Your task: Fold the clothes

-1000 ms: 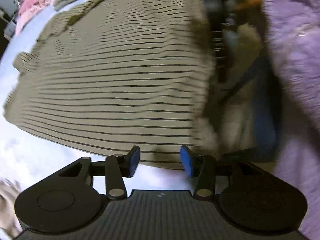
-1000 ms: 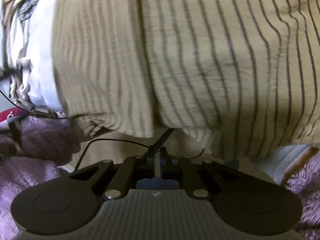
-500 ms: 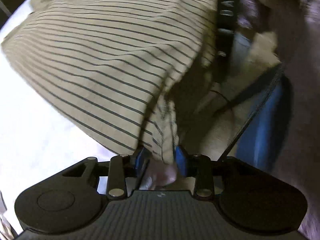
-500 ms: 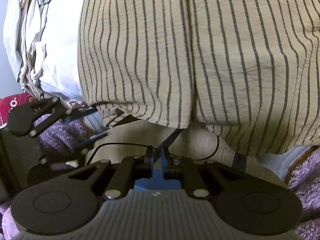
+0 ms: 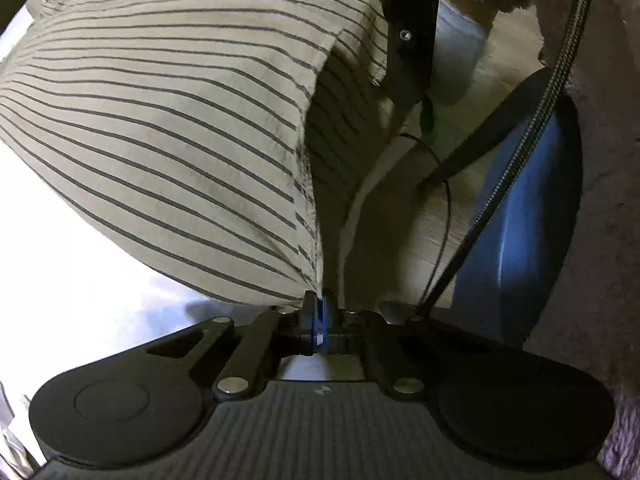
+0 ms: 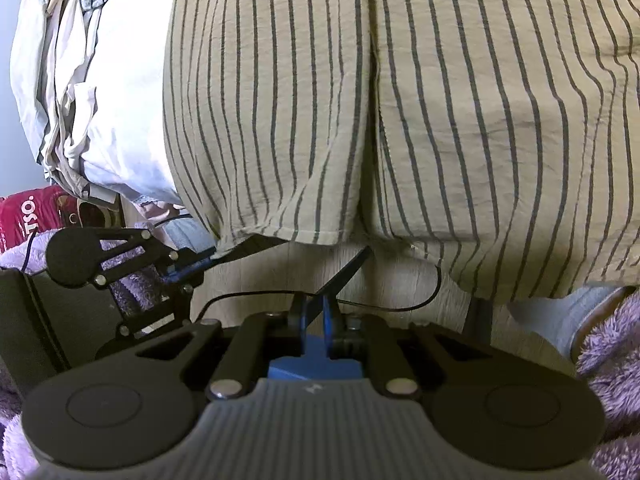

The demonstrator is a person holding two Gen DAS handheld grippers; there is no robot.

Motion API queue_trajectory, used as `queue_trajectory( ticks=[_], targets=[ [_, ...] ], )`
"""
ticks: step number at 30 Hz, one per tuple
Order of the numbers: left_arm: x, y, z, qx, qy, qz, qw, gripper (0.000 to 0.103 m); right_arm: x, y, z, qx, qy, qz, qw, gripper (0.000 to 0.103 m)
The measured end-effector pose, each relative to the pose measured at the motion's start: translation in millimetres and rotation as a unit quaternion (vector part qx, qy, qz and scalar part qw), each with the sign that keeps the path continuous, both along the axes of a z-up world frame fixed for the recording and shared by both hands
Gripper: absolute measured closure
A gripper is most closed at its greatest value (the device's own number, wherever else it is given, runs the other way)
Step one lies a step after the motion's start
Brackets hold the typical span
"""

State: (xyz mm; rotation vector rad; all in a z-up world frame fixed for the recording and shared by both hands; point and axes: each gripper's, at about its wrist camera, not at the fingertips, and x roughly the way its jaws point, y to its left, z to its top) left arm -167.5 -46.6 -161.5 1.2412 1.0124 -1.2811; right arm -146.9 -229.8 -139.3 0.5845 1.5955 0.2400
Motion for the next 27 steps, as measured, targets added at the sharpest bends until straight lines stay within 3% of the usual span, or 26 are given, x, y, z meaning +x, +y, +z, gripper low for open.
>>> queue_trajectory(
  ticks=[2,5,9,20,24,27],
  targets=[
    [-0.2,0.6,-0.4,0.019,0.031,-0.004,0.9993,0.102,-2.7,-1.2,1.9,0.0,-0.002,0.002,1.0,0.092],
    [-3.4,0.9,6.3,0.022,0.024,-0.026,0.9991,0.097,-3.0,-1.7,6.7,-0.006,-0.009,0.002,1.0,0.089],
    [18.8,-3.1,30.9,-0.001,0.023,0.01,0.9997,0.09,-1.7,-5.8,18.3,-0.021,-0.029,0.015,0.999,0.077],
    [67.4,-54.6,91.4,-0.109,0.011,0.078,0.991,0.085,-3.0,-31.2,38.9,-0.095,-0.054,0.071,0.991,0.075],
    [74.6,-83.0,96.4,-0.135,0.016,0.093,0.9863,0.078,-11.2,-45.1,45.5,-0.136,-0.069,0.102,0.983,0.075],
    [69.1,-110.8,83.6,-0.136,0.012,0.087,0.9867,0.078,-22.1,-53.2,60.7,-0.184,-0.123,0.153,0.963,0.075]
  ],
)
